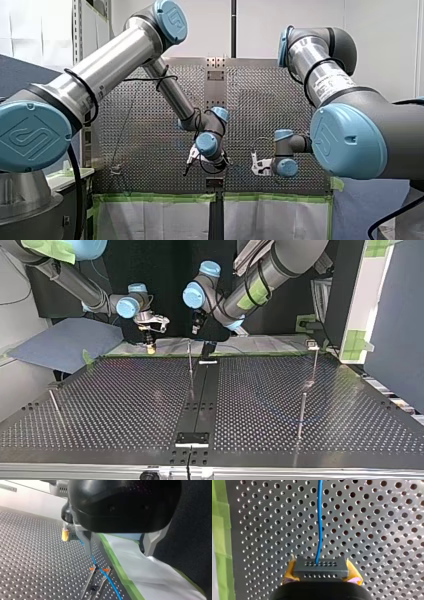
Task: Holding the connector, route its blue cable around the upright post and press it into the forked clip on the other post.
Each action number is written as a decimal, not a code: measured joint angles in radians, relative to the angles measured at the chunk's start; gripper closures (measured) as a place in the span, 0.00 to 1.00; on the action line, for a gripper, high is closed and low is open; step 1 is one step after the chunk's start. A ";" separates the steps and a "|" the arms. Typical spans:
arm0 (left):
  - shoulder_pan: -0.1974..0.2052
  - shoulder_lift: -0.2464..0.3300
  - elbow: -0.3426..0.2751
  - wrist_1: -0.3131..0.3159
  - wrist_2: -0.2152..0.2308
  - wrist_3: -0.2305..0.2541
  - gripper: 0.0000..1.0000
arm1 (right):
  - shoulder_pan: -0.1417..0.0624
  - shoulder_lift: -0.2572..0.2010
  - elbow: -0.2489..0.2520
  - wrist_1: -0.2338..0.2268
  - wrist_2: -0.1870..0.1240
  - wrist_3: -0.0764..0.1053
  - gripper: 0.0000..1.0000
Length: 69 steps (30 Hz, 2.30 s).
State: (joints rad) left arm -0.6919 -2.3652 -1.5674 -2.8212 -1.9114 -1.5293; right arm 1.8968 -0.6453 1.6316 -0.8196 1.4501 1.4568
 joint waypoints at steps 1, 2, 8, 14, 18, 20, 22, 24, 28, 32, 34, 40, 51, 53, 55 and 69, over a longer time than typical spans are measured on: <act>0.000 0.000 0.000 0.000 0.000 0.000 0.00 | 0.000 0.000 0.000 0.000 0.000 -0.001 1.00; 0.000 0.000 0.000 0.000 0.000 0.000 0.00 | 0.000 0.000 0.000 -0.001 -0.001 -0.002 1.00; 0.000 0.000 0.000 0.000 0.000 0.000 0.00 | 0.001 0.000 0.000 -0.003 -0.002 -0.006 1.00; -0.001 0.000 0.000 -0.001 0.000 -0.001 0.00 | 0.001 0.000 0.000 -0.003 -0.002 -0.007 1.00; -0.002 0.000 0.000 0.000 0.000 -0.001 0.00 | -0.001 0.000 0.000 -0.003 -0.002 -0.007 1.00; -0.003 0.000 0.000 0.000 0.001 -0.001 0.00 | -0.002 0.000 0.000 -0.003 -0.002 -0.006 1.00; -0.003 0.000 0.000 0.000 0.001 -0.001 0.00 | -0.003 0.000 0.000 -0.003 -0.002 -0.006 1.00; -0.004 0.000 0.000 0.000 0.000 -0.002 0.00 | -0.003 0.000 0.000 -0.003 -0.003 -0.006 1.00; -0.006 -0.001 0.000 0.006 0.001 -0.007 0.00 | 0.003 0.000 0.000 0.000 -0.003 -0.012 1.00; -0.006 -0.001 0.000 0.011 0.001 -0.015 0.00 | 0.012 0.000 0.000 0.014 -0.004 -0.041 1.00; -0.006 -0.001 0.000 0.012 0.001 -0.016 0.00 | 0.016 -0.001 0.004 0.018 -0.006 -0.052 1.00; -0.006 -0.001 -0.001 0.012 0.001 -0.018 0.00 | 0.024 -0.002 0.040 0.000 -0.013 -0.065 1.00; 0.002 -0.001 -0.001 0.012 -0.081 -0.041 0.00 | 0.019 -0.013 0.119 -0.082 -0.036 -0.059 1.00; 0.003 -0.001 -0.001 0.012 -0.098 -0.047 0.00 | 0.019 -0.022 0.123 -0.082 -0.044 -0.059 1.00; 0.004 -0.001 -0.001 0.012 -0.109 -0.051 0.00 | 0.019 -0.034 0.129 -0.081 -0.047 -0.059 1.00; 0.003 -0.001 -0.002 0.031 -0.137 -0.063 0.00 | 0.024 -0.118 0.166 -0.076 -0.054 -0.037 1.00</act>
State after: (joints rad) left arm -0.6888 -2.3662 -1.5698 -2.7902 -2.0485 -1.5919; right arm 1.9209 -0.7632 1.7971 -0.8960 1.3956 1.4194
